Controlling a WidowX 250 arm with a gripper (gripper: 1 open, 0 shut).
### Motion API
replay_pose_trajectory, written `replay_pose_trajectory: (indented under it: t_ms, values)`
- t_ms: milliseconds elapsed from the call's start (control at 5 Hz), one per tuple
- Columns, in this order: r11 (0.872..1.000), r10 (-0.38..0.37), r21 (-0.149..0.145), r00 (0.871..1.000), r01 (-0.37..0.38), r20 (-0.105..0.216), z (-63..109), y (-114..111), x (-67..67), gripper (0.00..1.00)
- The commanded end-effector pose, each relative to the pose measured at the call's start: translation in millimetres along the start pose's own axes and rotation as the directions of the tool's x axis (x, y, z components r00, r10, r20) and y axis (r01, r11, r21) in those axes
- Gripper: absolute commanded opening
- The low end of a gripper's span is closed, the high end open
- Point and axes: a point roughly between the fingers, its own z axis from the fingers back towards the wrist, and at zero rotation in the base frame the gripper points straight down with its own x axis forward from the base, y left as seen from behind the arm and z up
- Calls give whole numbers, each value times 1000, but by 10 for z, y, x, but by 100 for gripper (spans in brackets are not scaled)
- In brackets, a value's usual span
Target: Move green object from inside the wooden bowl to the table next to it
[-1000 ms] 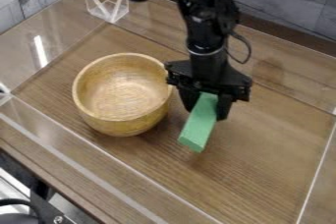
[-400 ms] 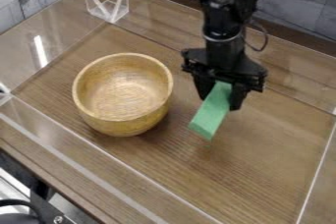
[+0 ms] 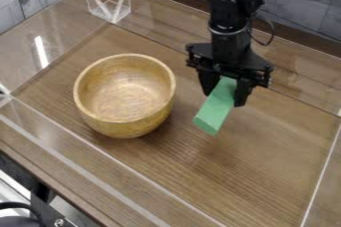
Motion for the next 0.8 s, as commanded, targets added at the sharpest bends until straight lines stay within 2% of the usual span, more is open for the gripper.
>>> replay_pose_trajectory:
  t_ms: [0, 200, 600]
  values:
    - [999, 43, 4, 998, -44, 50, 81, 55, 101, 0]
    - [997, 77, 14, 996, -78, 47, 25, 94, 74, 0]
    - [999, 39, 14, 999, -39, 35, -35, 156, 153, 0]
